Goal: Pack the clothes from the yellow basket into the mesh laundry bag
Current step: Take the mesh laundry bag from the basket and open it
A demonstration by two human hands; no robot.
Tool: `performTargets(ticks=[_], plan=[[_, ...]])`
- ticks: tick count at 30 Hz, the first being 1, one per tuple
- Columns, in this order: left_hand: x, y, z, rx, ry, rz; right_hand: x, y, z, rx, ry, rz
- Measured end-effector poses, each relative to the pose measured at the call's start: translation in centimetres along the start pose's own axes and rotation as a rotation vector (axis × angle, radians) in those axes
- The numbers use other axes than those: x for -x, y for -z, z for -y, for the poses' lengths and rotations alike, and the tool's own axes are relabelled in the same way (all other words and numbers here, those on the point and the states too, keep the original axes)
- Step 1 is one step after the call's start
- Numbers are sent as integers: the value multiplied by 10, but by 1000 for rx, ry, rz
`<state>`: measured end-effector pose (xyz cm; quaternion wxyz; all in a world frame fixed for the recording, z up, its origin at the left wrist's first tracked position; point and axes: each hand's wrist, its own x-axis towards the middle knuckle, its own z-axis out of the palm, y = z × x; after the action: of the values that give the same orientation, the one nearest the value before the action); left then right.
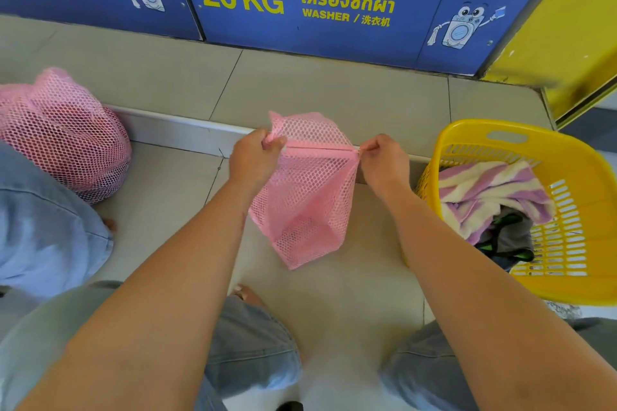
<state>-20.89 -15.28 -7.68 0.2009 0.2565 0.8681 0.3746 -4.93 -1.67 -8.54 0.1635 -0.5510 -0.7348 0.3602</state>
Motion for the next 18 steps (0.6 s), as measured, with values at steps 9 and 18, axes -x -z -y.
performTargets(ticks=[9,18], plan=[[19,-16,6,-366,-253,-151,9,-5,13,-29,211,114],[23,-47,-25,-512,-506,16,12,-6,6,9,322,110]])
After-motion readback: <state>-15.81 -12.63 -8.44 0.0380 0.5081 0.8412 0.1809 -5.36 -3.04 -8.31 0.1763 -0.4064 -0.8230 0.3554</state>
